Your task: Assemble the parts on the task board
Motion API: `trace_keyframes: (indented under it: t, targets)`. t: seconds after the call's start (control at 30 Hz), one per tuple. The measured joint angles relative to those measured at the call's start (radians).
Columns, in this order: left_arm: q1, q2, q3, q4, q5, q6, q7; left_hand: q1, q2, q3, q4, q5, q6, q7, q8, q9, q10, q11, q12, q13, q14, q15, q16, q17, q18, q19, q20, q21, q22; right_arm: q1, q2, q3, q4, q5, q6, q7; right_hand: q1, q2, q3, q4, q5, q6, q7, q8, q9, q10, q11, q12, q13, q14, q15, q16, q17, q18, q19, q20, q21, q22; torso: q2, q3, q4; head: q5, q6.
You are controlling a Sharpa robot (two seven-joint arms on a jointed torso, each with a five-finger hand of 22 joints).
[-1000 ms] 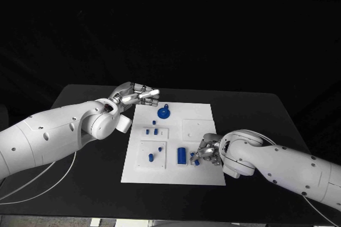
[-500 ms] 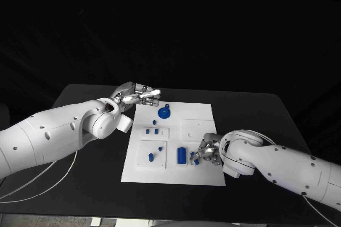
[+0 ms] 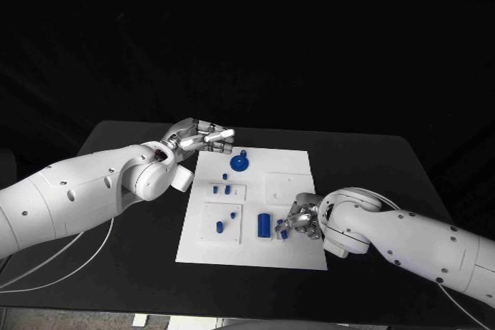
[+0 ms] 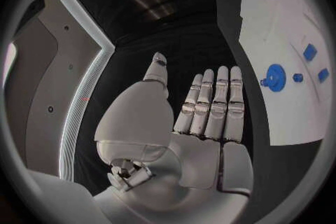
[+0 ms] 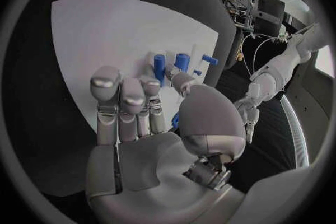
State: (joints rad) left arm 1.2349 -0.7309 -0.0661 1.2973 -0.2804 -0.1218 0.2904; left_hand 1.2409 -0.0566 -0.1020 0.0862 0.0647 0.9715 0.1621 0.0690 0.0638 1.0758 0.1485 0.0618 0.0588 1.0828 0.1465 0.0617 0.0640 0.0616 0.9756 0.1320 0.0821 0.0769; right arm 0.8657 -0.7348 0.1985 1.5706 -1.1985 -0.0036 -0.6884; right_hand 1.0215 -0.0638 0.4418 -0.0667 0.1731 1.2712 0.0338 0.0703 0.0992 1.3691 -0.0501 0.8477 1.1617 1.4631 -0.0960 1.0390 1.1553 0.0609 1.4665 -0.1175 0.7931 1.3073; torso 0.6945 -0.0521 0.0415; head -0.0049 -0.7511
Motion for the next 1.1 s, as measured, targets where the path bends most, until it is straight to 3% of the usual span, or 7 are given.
trace_keyframes:
  t: [0.47, 1.1]
  targets:
    - [0.0, 0.001, 0.0, 0.0, 0.0, 0.0, -0.001, 0.0, 0.0, 0.0, 0.0, 0.0, 0.0, 0.0, 0.0, 0.0, 0.0, 0.0, 0.0, 0.0, 0.0, 0.0, 0.0, 0.0, 0.0, 0.0, 0.0, 0.0, 0.0, 0.001, 0.002, -0.001, -0.006, 0.002, 0.0, 0.004, 0.015, -0.022, -0.007, 0.045, -0.03, 0.002, -0.002, -0.003, -0.002, 0.0, 0.0, 0.0, 0.0, 0.0, 0.0, 0.0, 0.0, 0.0, 0.0, 0.0, -0.005, 0.0, 0.001, 0.001, -0.0006, 0.001, -0.002]
    - [0.0, 0.002, 0.0, -0.002, -0.001, 0.0, -0.002, 0.0, 0.0, 0.0, 0.0, 0.0, 0.0, 0.0, 0.0, 0.0, 0.0, 0.0, 0.0, 0.0, 0.0, 0.0, 0.0, 0.0, 0.0, 0.0, 0.0, 0.0, 0.0, 0.001, -0.001, -0.004, -0.003, 0.005, 0.001, 0.009, 0.025, -0.032, -0.013, 0.047, -0.042, 0.001, -0.001, -0.003, -0.002, 0.0, 0.0, 0.0, 0.0, 0.0, 0.0, 0.0, 0.0, 0.0, 0.0, 0.0, -0.005, 0.001, 0.0, 0.0002, -0.0007, 0.002, -0.006]
